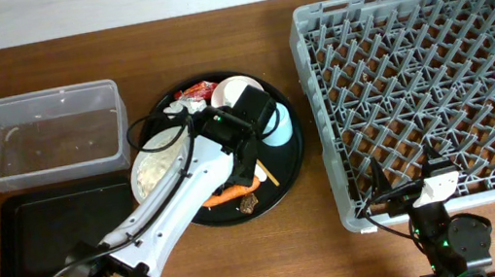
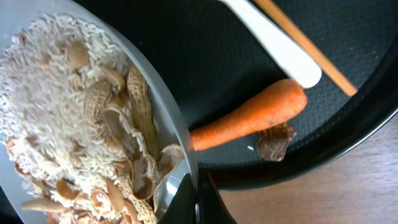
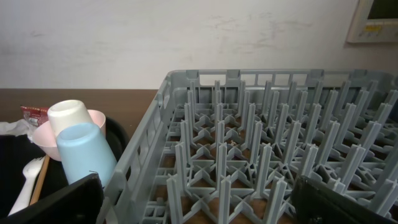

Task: Sort waste into correct bins and load items into the dishwasher rack
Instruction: 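Lift the plate and move it left over the black tray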

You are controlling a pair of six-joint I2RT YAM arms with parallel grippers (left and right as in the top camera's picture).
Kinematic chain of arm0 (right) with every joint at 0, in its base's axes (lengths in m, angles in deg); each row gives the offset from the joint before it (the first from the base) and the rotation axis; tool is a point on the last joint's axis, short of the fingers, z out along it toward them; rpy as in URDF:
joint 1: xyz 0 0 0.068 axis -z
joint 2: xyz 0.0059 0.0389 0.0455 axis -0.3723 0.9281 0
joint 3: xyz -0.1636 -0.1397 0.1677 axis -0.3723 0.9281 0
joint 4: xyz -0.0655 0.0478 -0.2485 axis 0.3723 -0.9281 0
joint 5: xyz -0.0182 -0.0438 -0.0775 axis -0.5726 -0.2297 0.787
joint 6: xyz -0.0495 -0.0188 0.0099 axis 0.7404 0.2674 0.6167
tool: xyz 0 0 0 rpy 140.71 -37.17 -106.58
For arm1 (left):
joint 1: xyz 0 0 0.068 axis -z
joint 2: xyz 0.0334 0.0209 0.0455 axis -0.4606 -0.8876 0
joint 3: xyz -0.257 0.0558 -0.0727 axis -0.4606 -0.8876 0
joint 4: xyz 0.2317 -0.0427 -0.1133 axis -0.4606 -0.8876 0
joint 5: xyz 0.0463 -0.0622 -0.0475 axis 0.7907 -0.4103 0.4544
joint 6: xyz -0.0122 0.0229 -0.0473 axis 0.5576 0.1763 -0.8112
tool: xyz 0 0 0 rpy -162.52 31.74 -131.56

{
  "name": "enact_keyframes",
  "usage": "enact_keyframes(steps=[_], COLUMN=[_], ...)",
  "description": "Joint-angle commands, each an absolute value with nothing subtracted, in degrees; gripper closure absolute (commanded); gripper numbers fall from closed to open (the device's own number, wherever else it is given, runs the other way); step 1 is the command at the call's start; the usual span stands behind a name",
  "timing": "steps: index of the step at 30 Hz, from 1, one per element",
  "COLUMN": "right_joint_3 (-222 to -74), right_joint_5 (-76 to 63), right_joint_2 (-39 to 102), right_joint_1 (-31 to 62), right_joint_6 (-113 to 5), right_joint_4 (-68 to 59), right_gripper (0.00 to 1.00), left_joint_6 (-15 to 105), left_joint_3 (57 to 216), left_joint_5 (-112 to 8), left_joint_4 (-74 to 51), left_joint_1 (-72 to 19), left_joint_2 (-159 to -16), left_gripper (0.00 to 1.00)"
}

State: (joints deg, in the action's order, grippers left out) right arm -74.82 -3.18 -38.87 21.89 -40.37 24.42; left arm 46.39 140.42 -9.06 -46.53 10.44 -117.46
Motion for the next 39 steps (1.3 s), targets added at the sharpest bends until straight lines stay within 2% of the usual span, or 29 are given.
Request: enact_keyframes(steps=[1, 12, 25, 32, 39], right_joint_3=[-74.4, -74.4, -74.4, -74.4, -74.4], right_joint_5=[-2.7, -2.7, -2.7, -2.7, -2.7], right_joint_2=[-39.2, -39.2, -39.2, -39.2, -39.2], right_joint_1=[22.3, 22.3, 22.3, 22.3, 22.3], right_joint_6=[-40.9, -40.9, -40.9, -40.9, -40.9], right_joint_4=[24.2, 24.2, 24.2, 24.2, 24.2], right_gripper=[0.01, 0.02, 0.01, 0.01, 0.01], left_joint_6=[41.3, 34.5, 35.0, 41.7, 44.2], left_joint_3=[141.3, 141.3, 139.5, 132.7, 123.4], left_joint_5=[-3.1, 2.9, 2.8, -5.4, -9.7], left_joint_4=[-49.7, -56.2, -60.7, -50.6, -40.3], left_joint_1=[10.4, 8.6, -6.7, -14.7, -17.7], left_joint_2=[-115.3, -112.2, -105.6, -105.6, -105.6], left_gripper=[0.99, 0.99, 0.99, 1.0, 1.0])
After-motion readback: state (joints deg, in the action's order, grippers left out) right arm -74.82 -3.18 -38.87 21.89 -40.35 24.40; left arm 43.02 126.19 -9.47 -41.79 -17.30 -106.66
